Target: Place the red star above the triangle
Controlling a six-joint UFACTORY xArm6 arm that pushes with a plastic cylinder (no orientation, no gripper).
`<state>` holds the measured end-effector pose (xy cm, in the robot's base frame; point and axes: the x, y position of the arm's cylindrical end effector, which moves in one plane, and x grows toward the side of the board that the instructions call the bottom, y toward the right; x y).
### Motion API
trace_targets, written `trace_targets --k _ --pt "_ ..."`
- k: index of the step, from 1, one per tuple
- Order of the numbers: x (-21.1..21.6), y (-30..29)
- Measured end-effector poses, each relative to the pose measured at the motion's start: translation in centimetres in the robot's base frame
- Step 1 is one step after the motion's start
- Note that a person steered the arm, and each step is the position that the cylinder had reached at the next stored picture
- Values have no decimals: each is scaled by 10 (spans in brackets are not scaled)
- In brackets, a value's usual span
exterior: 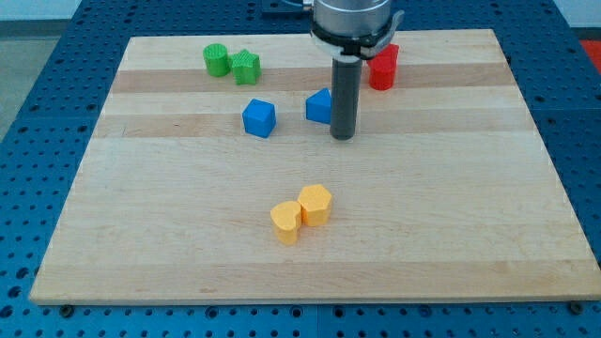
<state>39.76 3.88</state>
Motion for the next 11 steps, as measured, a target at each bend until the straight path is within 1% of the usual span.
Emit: trace_targets --k 1,2,3,4,5,6,7,8,9,10,11 --pt "-20 -15" --pt "-37 87" --pt "-122 154" --pt "-129 123" --pt "-116 64" --pt "-129 39" --pt "-148 78" --pt "-181 98" --pt "-173 51" --pt "-149 -11" --pt "-170 -15"
